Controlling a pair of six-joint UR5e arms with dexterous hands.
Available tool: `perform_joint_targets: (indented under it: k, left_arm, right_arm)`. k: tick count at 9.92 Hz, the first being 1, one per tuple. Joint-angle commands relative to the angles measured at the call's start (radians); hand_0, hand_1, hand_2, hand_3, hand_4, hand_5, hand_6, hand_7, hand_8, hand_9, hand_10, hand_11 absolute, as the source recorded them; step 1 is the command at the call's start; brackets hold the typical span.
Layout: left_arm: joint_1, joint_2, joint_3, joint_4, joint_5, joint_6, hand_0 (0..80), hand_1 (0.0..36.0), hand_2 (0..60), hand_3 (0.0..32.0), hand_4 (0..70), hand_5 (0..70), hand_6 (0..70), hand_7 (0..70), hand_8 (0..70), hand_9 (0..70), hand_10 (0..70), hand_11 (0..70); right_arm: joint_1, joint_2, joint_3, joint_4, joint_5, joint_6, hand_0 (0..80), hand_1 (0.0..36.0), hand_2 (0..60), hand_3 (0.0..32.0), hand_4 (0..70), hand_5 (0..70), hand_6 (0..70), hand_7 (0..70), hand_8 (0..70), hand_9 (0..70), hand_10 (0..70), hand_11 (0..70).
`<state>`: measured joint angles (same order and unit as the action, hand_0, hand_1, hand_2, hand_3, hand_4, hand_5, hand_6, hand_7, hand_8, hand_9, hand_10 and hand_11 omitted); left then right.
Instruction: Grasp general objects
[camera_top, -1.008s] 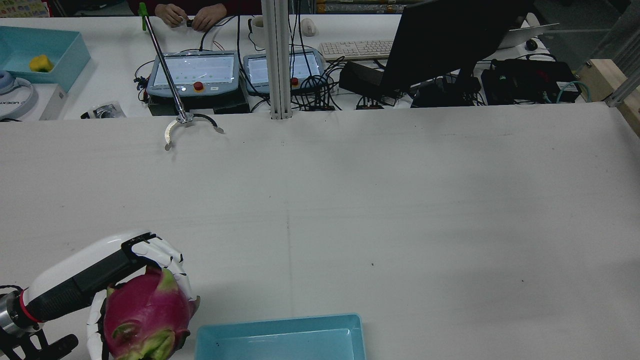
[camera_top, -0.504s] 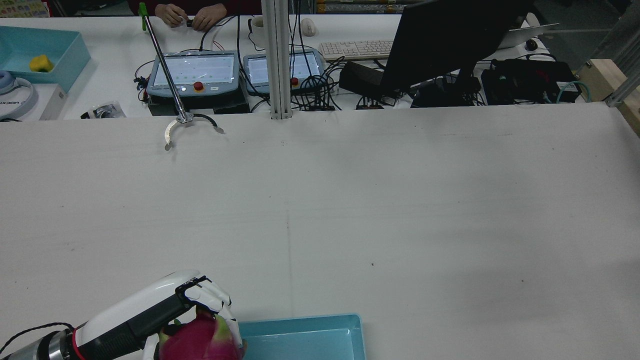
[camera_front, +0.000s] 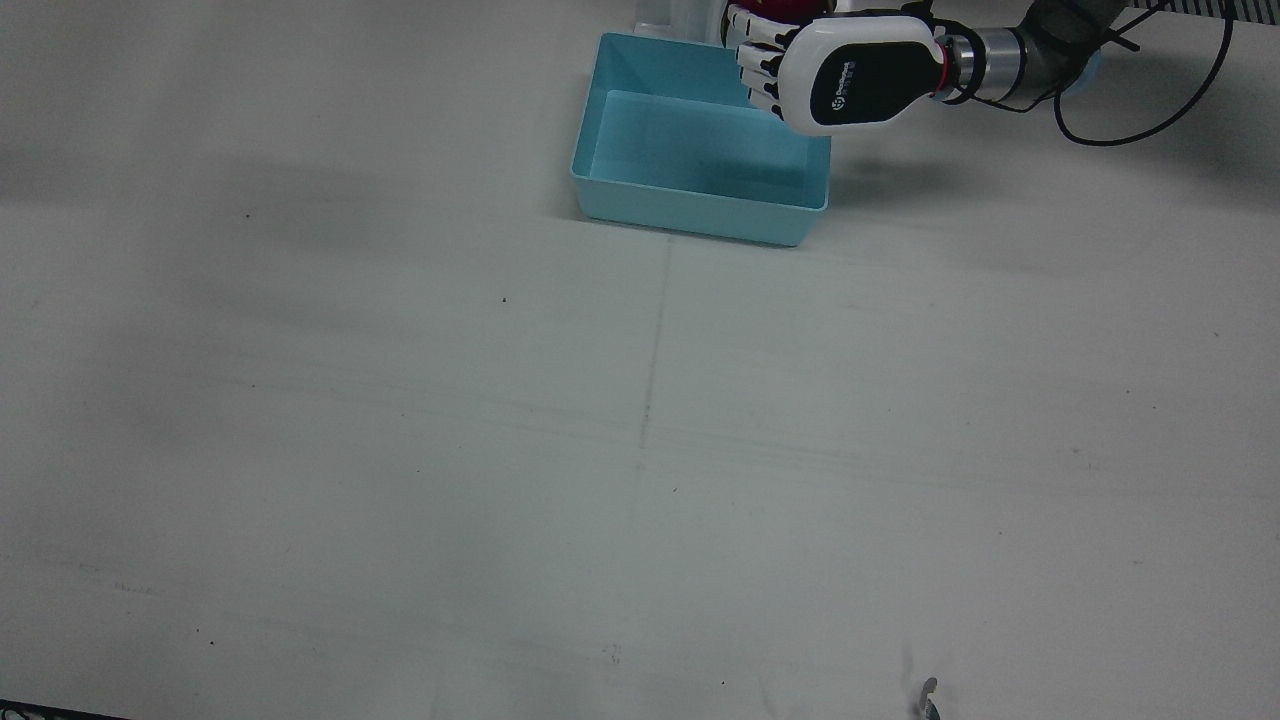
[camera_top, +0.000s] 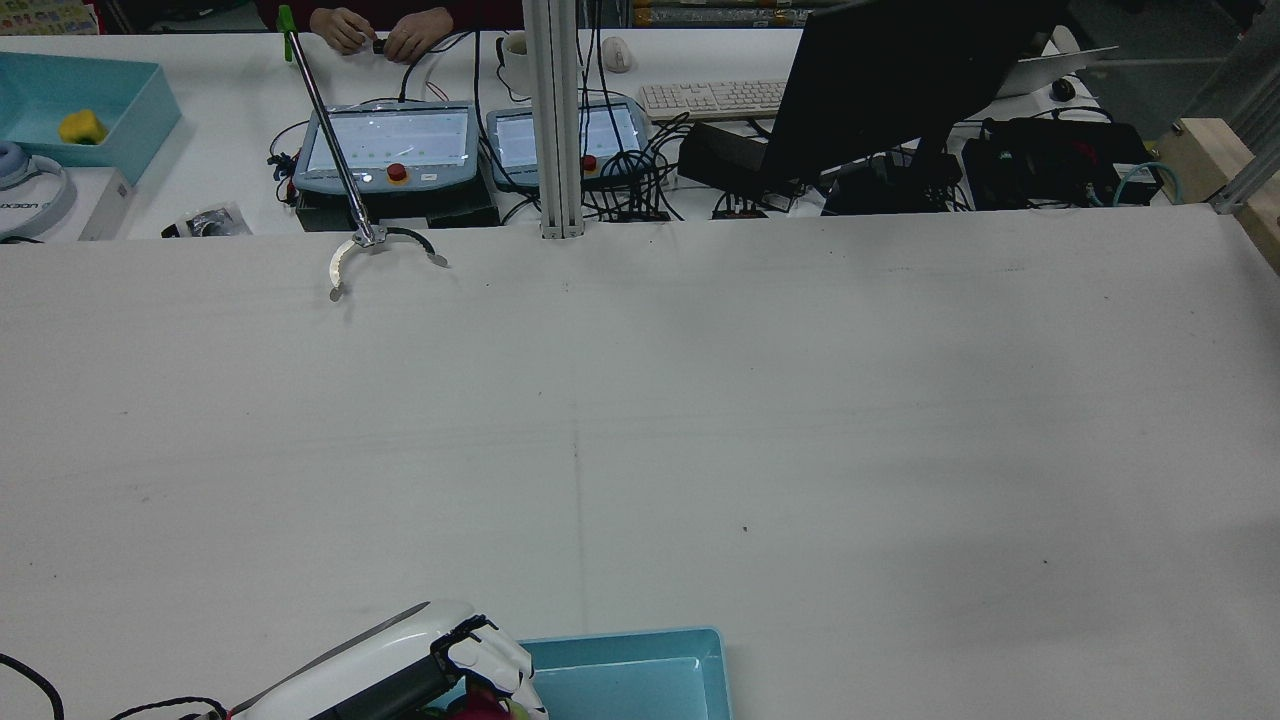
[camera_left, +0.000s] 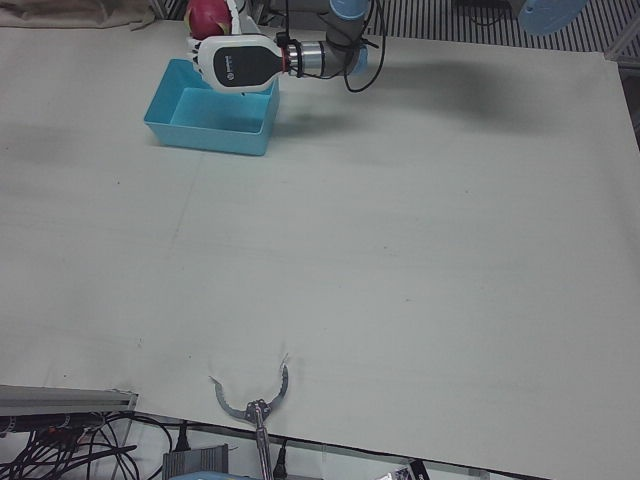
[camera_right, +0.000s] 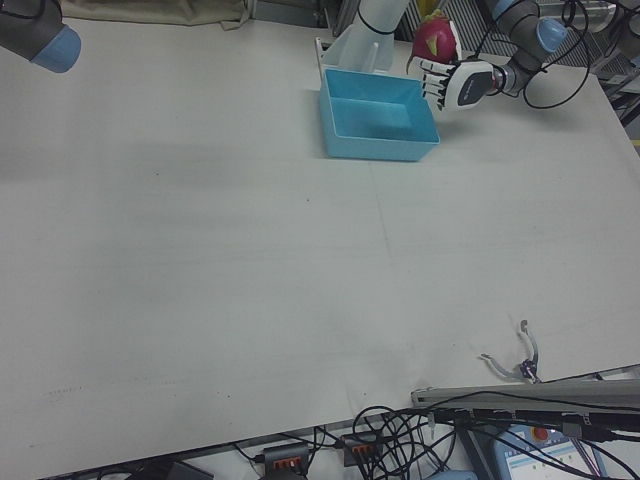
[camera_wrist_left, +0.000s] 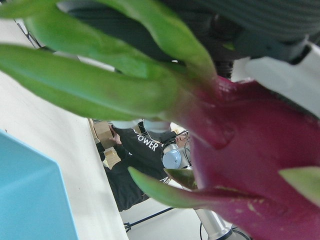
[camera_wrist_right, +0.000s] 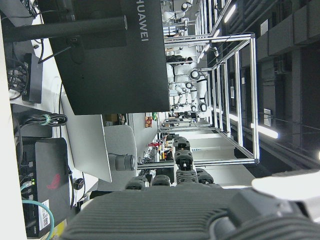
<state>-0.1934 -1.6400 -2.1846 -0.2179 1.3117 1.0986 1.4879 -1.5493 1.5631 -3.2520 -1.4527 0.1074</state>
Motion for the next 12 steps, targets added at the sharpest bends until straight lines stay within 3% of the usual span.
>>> perform_joint_targets:
  k: [1,2,4,5,6,10,12]
  left_arm:
    - [0.054,-0.076,0.008,0.053,0.000,0.032,51.2,7.6,0.0,0.0,42.7,0.0,19.2,16.5,15.6,2.4,32.9,47.2]
    - [0.066,-0.090,0.008,0.069,0.000,0.036,52.0,9.3,0.0,0.0,25.8,0.0,13.2,11.8,11.3,0.9,24.9,37.0]
    - [0.068,-0.098,0.008,0.075,0.000,0.044,53.3,12.1,0.0,0.0,2.5,0.0,5.2,6.7,5.8,0.0,15.3,23.9]
    - [0.068,-0.100,0.009,0.075,0.000,0.044,53.3,12.4,0.0,0.0,0.0,0.0,3.3,6.9,4.8,0.0,12.6,19.9]
    - [0.068,-0.098,0.012,0.078,0.000,0.044,53.2,12.4,0.0,0.0,0.0,0.0,3.4,9.6,4.4,0.5,12.7,20.1]
    - [0.062,-0.100,0.019,0.101,0.000,0.043,52.1,11.0,0.0,0.0,0.0,0.0,5.7,14.6,6.0,1.5,16.4,25.3]
    - [0.010,-0.093,0.023,0.145,0.000,0.037,52.1,10.7,0.0,0.0,1.4,0.0,6.5,16.4,6.8,1.8,17.0,26.2]
  right_arm:
    - [0.000,0.000,0.000,0.000,0.000,0.000,0.0,0.0,0.0,0.0,0.0,0.0,0.0,0.0,0.0,0.0,0.0,0.0]
    - [0.000,0.000,0.000,0.000,0.000,0.000,0.0,0.0,0.0,0.0,0.0,0.0,0.0,0.0,0.0,0.0,0.0,0.0]
    - [0.000,0.000,0.000,0.000,0.000,0.000,0.0,0.0,0.0,0.0,0.0,0.0,0.0,0.0,0.0,0.0,0.0,0.0]
    - [0.000,0.000,0.000,0.000,0.000,0.000,0.0,0.0,0.0,0.0,0.0,0.0,0.0,0.0,0.0,0.0,0.0,0.0]
    - [0.000,0.000,0.000,0.000,0.000,0.000,0.0,0.0,0.0,0.0,0.0,0.0,0.0,0.0,0.0,0.0,0.0,0.0]
    - [0.000,0.000,0.000,0.000,0.000,0.000,0.0,0.0,0.0,0.0,0.0,0.0,0.0,0.0,0.0,0.0,0.0,0.0]
    - [0.000,0.000,0.000,0.000,0.000,0.000,0.0,0.0,0.0,0.0,0.0,0.0,0.0,0.0,0.0,0.0,0.0,0.0]
